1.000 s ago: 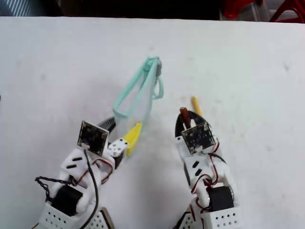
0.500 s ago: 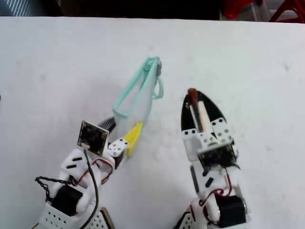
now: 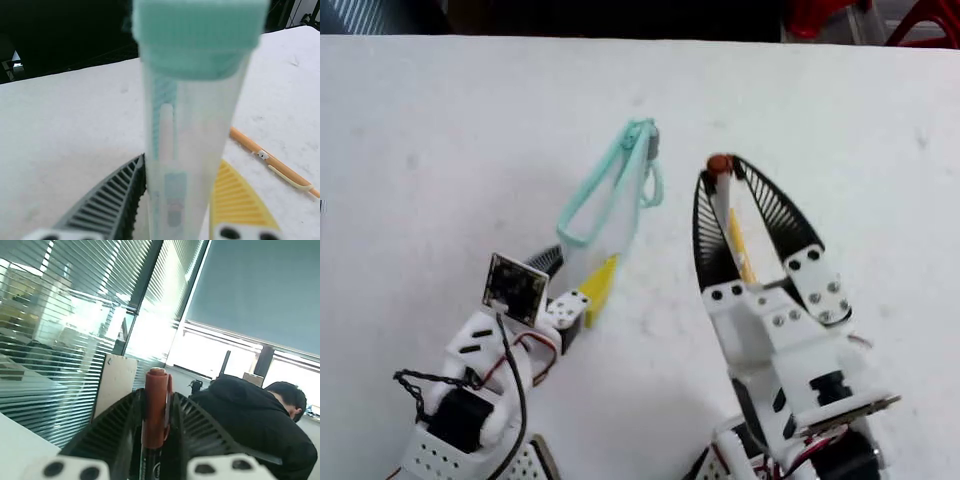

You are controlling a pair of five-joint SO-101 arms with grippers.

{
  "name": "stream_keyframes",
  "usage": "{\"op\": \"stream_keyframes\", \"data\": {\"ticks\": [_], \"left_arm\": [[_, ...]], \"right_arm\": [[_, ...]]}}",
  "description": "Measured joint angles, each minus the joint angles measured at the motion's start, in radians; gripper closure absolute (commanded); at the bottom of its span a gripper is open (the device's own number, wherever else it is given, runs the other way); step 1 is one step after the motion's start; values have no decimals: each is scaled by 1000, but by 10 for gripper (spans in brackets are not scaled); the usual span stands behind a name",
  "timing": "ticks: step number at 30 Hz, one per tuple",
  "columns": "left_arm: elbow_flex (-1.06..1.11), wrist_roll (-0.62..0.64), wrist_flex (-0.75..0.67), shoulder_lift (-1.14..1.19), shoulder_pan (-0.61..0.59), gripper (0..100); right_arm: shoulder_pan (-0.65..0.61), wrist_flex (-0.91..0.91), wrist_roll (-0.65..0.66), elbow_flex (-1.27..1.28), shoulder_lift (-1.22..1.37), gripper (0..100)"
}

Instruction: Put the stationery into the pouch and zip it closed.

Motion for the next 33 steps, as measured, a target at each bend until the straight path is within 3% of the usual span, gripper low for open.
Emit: {"op": "stream_keyframes", "data": {"ticks": [7, 11, 15, 25, 33], "left_arm": [[0, 0, 0, 0, 0, 793], [0, 0, 0, 0, 0, 793], [0, 0, 0, 0, 0, 793], [0, 0, 0, 0, 0, 793], [0, 0, 0, 0, 0, 793]], "right_arm": [[-28, 299, -242, -635, 578, 982], [-26, 387, -396, -833, 778, 982], [-28, 390, -462, -875, 881, 982], [-109, 328, -468, -878, 933, 982], [-115, 382, -468, -829, 953, 982]]}}
